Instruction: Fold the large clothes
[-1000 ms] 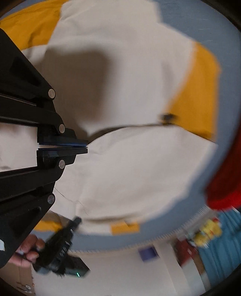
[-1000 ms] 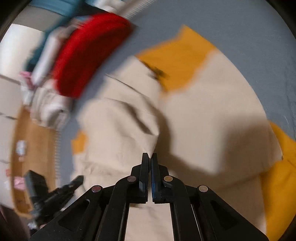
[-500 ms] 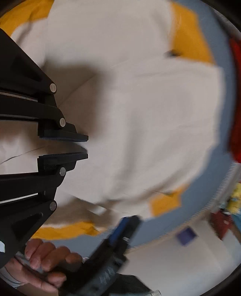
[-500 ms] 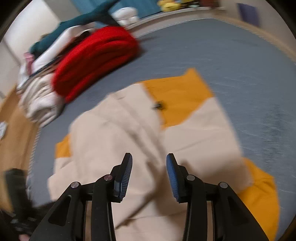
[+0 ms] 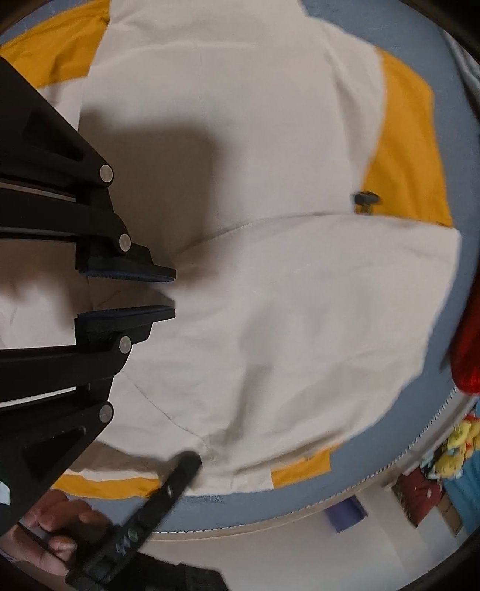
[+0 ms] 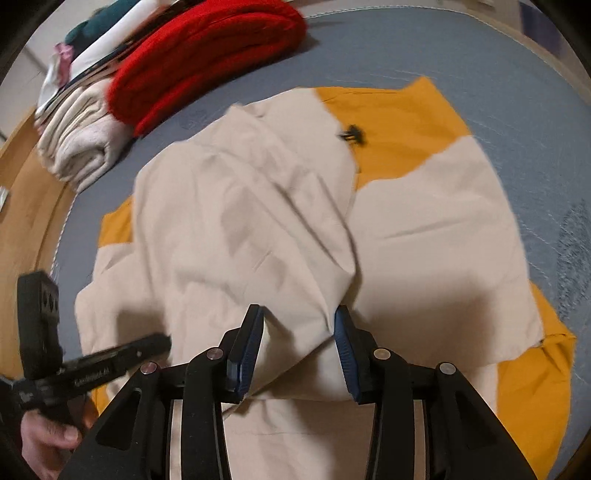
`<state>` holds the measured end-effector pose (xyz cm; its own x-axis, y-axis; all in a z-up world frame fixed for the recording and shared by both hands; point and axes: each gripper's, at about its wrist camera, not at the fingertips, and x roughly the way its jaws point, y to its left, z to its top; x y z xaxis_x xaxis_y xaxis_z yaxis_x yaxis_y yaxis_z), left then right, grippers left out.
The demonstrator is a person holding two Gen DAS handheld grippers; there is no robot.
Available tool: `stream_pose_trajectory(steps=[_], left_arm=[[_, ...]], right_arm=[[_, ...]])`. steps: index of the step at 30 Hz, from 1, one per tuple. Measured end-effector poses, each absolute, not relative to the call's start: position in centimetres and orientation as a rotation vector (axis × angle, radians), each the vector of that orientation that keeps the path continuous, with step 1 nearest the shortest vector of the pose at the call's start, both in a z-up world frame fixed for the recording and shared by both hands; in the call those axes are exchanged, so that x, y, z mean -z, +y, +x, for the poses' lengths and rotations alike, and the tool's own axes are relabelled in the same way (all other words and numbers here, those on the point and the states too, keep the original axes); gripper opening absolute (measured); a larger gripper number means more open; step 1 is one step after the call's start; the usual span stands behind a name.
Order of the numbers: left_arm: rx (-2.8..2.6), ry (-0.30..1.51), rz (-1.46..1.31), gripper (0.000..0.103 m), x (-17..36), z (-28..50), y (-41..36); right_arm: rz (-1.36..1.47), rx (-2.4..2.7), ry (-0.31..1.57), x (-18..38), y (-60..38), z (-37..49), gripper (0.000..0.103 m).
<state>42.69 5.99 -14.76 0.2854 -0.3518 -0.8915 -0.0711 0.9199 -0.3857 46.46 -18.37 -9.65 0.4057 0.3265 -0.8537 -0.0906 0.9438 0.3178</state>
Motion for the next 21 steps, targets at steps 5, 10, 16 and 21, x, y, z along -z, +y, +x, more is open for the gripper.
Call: stream_pose_trajectory(steps=[5, 10, 16, 21], left_arm=[[0.206, 1.299, -0.345, 0.015, 15.1, 42.4, 5.7], [0.187, 1.167, -0.226, 0.015, 10.1, 42.0, 5.4], [0.178, 0.909, -0.136, 0.015, 2.1, 35.6, 9.1], [0.160, 0.829, -0.179, 0.015, -2.5, 29.0, 11.7]], right_arm=[[0.112, -0.233, 1.244, 12.3, -17.9, 45.9, 0.042], [0.130, -0.222, 1.148, 9.7, -18.8, 45.1, 0.042], [0.047, -0.255, 0.820, 0.9, -20.8, 40.7, 0.042], [0.025, -0.213, 0.605, -6.7, -23.9, 34.0, 0.042]])
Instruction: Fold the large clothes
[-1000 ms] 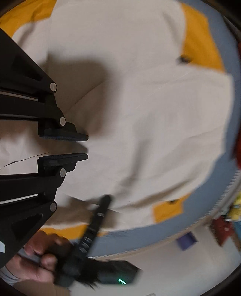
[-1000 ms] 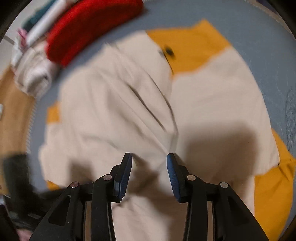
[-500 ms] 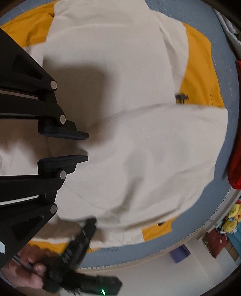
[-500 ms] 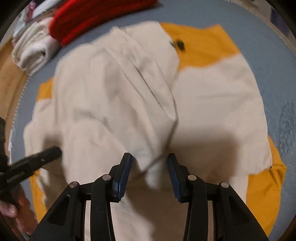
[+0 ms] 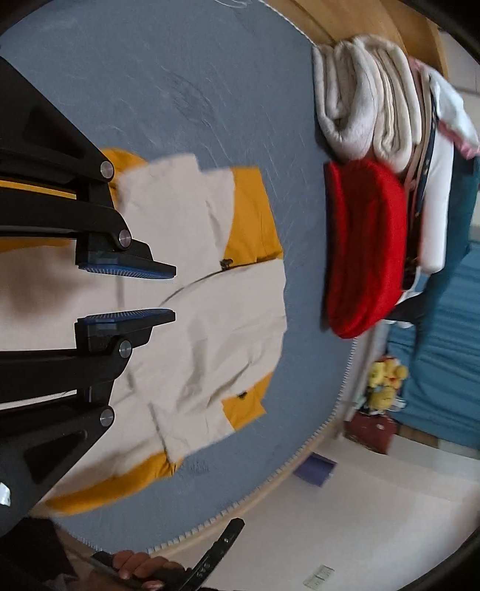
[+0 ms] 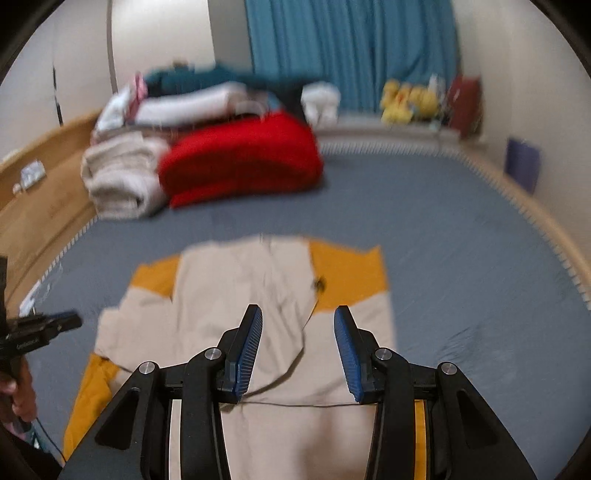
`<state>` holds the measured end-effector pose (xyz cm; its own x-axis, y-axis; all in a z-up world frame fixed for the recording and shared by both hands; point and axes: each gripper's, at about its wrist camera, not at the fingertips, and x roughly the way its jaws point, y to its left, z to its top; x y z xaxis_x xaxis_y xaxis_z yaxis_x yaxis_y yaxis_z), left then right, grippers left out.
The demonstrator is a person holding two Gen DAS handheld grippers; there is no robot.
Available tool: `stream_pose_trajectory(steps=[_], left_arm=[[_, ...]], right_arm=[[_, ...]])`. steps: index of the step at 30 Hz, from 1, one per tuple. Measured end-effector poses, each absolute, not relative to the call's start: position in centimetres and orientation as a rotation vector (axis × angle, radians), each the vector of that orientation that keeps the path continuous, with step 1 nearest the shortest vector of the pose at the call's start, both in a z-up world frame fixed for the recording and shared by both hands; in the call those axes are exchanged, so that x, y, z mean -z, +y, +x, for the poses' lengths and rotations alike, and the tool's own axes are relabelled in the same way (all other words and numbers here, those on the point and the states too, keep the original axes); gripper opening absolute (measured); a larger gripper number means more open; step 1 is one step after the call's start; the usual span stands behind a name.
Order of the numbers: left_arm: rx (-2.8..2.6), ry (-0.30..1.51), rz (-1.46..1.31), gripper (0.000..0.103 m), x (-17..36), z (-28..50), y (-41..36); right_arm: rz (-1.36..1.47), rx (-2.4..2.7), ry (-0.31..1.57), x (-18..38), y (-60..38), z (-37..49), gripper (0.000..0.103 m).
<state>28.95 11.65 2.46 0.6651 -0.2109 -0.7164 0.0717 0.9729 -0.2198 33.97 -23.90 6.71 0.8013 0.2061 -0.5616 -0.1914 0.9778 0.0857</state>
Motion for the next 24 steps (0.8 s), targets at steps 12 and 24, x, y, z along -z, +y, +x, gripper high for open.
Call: stream_pose_trajectory(steps=[12, 24], left_arm=[[-0.008, 1.094, -0.373, 0.011, 4.2, 10.4, 18.6], [-0.078, 1.405, -0.493, 0.021, 12.2, 10.9, 19.7]], right_arm=[[0.038, -0.112, 0.641, -7.5, -33.5, 14.7, 0.042], [0.213, 0.042, 1.151, 7.7, -41.5, 13.2, 0.042]])
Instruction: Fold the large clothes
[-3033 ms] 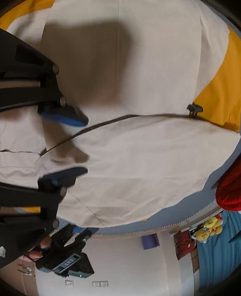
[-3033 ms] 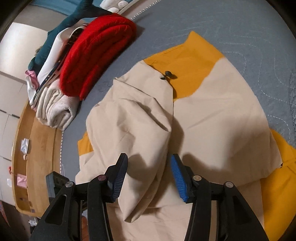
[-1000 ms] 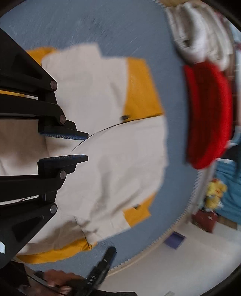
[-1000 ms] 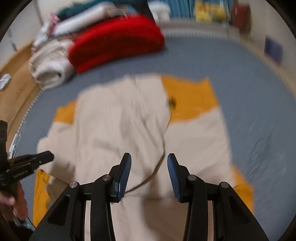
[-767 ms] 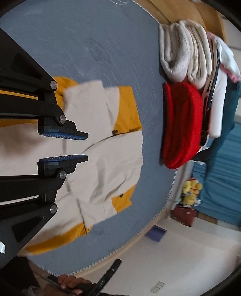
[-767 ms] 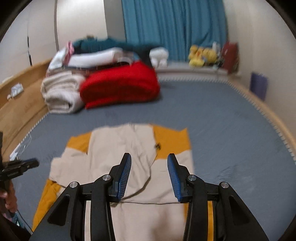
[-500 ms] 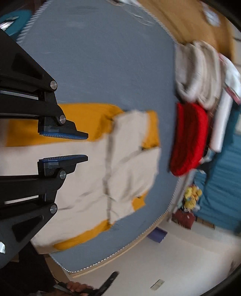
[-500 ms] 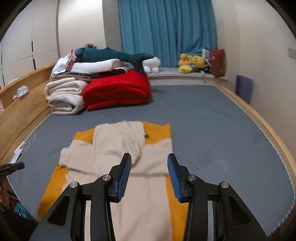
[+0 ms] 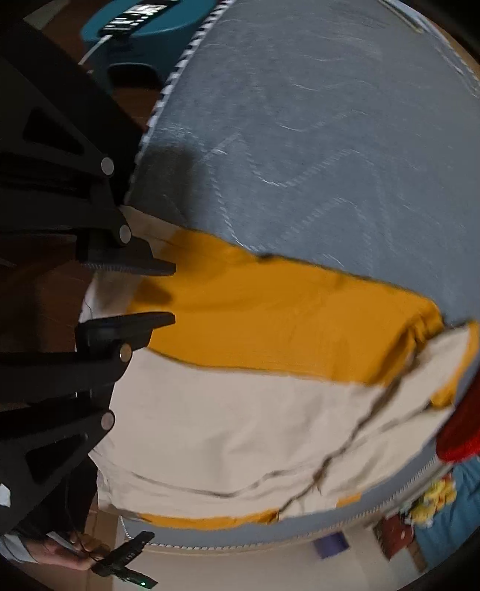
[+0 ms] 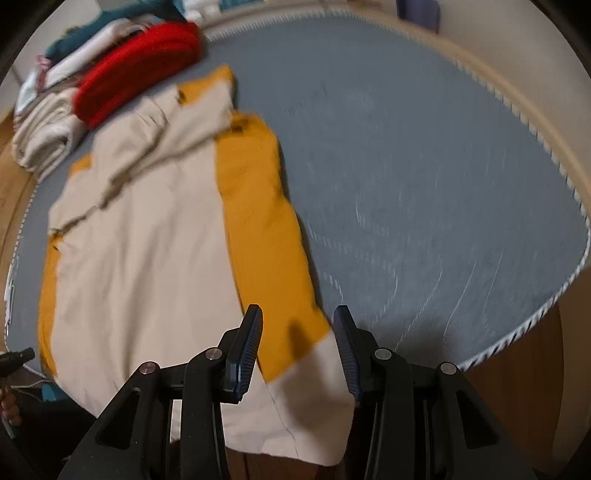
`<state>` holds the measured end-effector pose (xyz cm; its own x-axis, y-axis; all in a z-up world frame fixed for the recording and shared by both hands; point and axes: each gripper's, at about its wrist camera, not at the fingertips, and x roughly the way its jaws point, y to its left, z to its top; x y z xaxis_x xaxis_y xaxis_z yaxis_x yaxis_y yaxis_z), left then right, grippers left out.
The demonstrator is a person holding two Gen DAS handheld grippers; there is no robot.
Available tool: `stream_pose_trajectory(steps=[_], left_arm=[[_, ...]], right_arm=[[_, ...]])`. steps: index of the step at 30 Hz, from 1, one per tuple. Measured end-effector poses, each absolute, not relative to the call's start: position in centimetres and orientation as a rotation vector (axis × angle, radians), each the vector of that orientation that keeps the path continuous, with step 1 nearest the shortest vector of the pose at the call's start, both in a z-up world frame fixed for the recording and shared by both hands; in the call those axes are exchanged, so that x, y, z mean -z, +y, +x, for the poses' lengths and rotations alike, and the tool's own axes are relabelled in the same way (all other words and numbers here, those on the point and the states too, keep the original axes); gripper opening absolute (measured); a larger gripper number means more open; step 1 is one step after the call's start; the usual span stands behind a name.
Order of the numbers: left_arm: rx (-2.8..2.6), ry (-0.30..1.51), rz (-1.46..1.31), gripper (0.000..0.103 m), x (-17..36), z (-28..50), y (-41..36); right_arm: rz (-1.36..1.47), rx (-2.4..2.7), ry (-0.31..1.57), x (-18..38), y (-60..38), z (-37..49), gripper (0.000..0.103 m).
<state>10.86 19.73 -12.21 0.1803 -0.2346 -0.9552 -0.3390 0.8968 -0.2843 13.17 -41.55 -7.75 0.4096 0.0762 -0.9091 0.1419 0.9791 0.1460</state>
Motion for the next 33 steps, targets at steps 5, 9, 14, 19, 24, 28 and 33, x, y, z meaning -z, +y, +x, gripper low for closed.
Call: stream_pose_trajectory(steps=[5, 9, 14, 19, 24, 28, 33], left_arm=[[-0.161, 1.445, -0.494, 0.024, 13.6, 9.5, 20.9], [-0.195, 1.442, -0.525, 0.033, 13.8, 9.1, 21.9], [-0.171, 1.464, -0.505, 0.036, 14.8, 9.0, 21.6], [-0.164, 1.443, -0.420, 0.036, 14.7, 9.1, 20.8], [-0.119, 1.422, -0.313, 0.007, 14.2, 9.3, 18.9], [-0.088, 1.390, -0.291, 0.003, 13.0, 9.0, 18.2], [-0.029, 1.327, -0.265, 0.002, 10.2, 8.1, 17.5]], right_arm=[[0.209, 0.061, 1.242, 10.2, -41.8, 13.3, 0.042], [0.214, 0.092, 1.298, 11.8, -42.2, 13.5, 0.042], [0.216, 0.101, 1.382, 14.1, -42.1, 14.2, 0.042], [0.185, 0.105, 1.385, 14.4, -41.6, 14.4, 0.042], [0.171, 0.055, 1.360, 14.2, -40.2, 14.7, 0.011], [0.176, 0.012, 1.313, 12.9, -39.4, 14.4, 0.004], [0.206, -0.038, 1.226, 10.0, -39.1, 13.6, 0.004]])
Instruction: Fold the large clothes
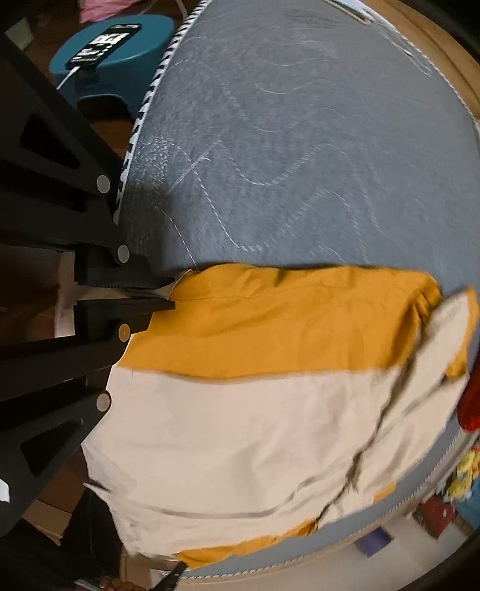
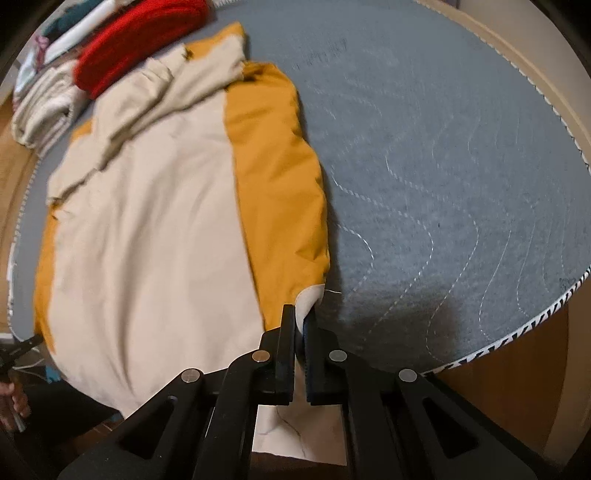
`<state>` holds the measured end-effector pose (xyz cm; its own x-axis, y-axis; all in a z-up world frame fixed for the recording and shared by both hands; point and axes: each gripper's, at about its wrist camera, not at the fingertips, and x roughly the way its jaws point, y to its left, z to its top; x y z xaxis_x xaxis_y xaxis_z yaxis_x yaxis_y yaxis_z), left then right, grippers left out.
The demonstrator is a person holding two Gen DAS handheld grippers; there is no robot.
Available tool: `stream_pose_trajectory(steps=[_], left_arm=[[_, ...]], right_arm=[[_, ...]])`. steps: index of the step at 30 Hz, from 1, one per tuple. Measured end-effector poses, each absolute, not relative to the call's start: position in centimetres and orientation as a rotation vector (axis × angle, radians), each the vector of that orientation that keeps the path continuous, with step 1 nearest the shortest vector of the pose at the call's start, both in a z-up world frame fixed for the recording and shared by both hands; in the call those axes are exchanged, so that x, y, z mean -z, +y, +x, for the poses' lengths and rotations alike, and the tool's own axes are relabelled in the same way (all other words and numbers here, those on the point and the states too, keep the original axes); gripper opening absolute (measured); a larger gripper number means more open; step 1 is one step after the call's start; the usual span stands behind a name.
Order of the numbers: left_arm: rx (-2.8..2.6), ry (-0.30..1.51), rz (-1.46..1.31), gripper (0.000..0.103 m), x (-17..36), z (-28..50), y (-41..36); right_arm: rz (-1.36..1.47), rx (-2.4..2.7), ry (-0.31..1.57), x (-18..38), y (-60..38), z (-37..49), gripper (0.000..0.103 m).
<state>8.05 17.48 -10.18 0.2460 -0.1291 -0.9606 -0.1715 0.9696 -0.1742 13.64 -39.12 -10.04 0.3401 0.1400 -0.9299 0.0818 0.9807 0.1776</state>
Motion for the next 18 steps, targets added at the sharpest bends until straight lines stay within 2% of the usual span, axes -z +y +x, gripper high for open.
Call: stream_pose_trajectory(steps=[8, 18], left_arm=[[0.091, 1.176, -0.287, 0.002, 3.1, 6.4, 17.8], [0.223, 1.095, -0.299, 0.002, -2.8, 3.7, 19.2]], right_arm=[[0.287, -0.132, 1.055, 2.0, -40.1, 11.0, 0.003], [0.373, -0.198, 0.929, -4.2, -41.8, 6.3, 0.002]])
